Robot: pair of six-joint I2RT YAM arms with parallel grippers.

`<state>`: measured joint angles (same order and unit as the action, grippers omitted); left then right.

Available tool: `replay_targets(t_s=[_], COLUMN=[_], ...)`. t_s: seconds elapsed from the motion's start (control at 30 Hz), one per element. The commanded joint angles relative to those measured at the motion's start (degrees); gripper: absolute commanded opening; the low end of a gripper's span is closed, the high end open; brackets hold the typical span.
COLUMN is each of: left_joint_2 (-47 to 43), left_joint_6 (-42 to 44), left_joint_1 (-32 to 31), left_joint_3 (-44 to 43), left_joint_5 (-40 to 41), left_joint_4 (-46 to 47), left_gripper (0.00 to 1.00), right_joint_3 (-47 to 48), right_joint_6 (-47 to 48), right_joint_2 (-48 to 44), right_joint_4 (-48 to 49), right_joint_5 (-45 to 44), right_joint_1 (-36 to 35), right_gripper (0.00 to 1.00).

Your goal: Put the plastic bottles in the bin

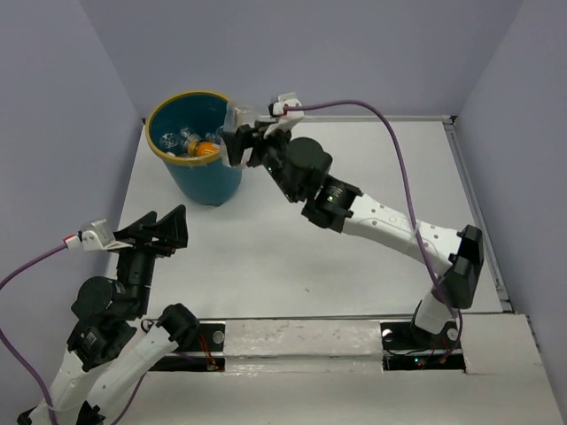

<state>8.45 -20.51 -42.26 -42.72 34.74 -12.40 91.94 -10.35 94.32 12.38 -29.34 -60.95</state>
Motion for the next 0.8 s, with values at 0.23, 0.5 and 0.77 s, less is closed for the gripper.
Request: replay_targets(t_s=[0.23,0.5,0.77], left_joint_2=[2.18,3.59,5.96], left_joint_6=[-1.02,-1.29,-0.93], left_joint_1=[0.42,0.42,0.78], left_joint_3=[0.62,0.62,0.36], left_joint_5=[1.73,1.12,1.21], left_joint_4=[2.30,2.30,1.94], left_gripper=[0.99,0.99,0.99], right_joint_3=[53.62,52.31,23.25], right_joint_6=[19.67,11.93,8.78], right_joint_2=[36.70,38.85,19.61], right_joint_4=[3.88,6.85,11.77], right_joint_5=[12.98,21.96,23.10], right_joint_1=[6.89,9.88,9.88], right_gripper=[0.23,0.98,0.99])
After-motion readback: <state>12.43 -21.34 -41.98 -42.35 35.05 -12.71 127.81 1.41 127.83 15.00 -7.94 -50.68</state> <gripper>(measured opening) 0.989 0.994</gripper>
